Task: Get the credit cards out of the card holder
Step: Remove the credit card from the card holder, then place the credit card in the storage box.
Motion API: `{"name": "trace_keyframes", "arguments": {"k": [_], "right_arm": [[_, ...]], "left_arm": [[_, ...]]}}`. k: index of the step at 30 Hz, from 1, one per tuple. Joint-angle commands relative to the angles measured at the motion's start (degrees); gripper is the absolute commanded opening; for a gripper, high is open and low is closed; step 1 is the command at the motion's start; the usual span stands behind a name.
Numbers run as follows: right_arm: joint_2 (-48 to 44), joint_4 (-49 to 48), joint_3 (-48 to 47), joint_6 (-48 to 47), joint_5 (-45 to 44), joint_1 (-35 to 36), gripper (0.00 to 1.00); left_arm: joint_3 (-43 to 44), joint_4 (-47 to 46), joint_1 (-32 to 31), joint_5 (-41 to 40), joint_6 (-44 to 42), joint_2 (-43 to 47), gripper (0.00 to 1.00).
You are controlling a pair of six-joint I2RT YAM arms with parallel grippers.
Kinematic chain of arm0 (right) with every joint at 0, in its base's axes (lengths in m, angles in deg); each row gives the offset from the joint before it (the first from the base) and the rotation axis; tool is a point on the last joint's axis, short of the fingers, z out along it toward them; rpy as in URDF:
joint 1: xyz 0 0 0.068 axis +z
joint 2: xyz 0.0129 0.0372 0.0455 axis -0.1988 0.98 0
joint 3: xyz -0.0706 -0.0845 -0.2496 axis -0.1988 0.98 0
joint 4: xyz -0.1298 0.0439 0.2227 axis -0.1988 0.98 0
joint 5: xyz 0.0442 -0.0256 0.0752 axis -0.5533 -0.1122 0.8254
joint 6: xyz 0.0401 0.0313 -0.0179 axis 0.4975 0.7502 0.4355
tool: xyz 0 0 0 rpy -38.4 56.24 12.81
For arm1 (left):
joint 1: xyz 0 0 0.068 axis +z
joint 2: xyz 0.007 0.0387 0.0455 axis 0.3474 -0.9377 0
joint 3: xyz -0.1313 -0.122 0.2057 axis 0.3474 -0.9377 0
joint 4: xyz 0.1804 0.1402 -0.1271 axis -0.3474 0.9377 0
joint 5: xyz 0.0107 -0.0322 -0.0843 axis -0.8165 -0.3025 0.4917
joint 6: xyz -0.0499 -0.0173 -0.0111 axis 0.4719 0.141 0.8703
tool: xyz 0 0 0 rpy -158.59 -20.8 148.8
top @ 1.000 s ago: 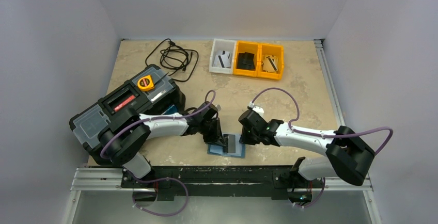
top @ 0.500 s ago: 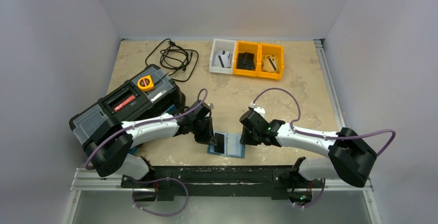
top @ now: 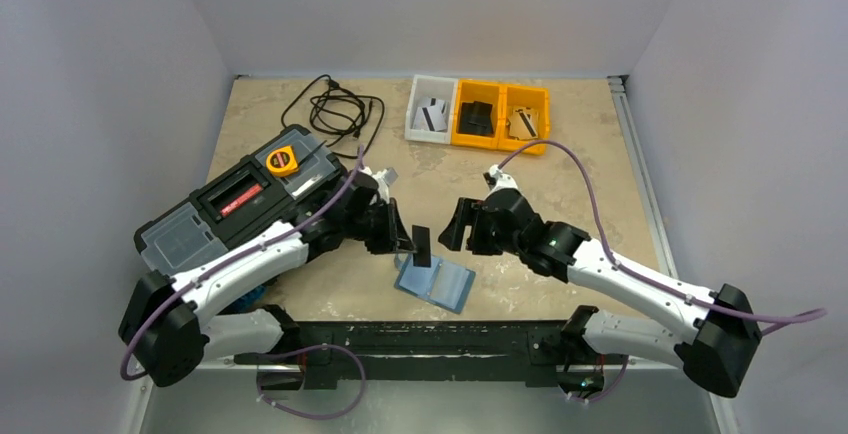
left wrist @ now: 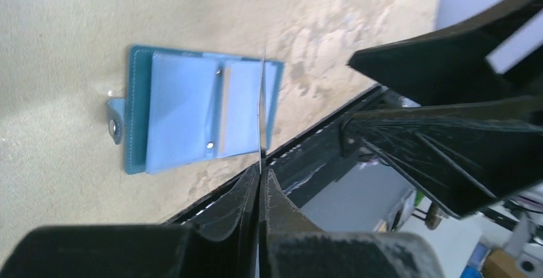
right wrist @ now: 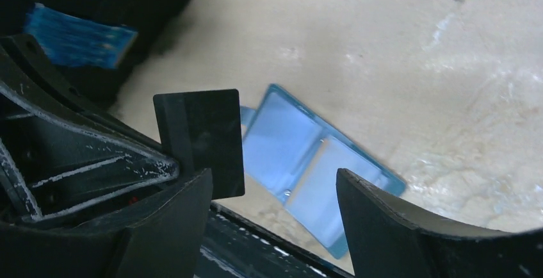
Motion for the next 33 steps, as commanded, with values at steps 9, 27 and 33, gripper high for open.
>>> {"name": "trace_keyframes", "arguments": {"k": [9,27,33], "right_arm": [[-8.87,-30.28,6.39,1.43,26.82,-8.67,0.66],[-8.82,-39.15,7.44,6.6,32.75,-9.65,0.25],[-8.25,-36.88,6.18,5.66,31.85,-9.62,0.0]], "left_arm": [[-1.86,-17.98,10.23,19.19,8.07,11.59,0.0],[-5.23,-32.22,11.04,27.24,14.92,9.89,0.0],[-5.04,-27.09,11.05,25.89,11.7,10.7,0.33]]}}
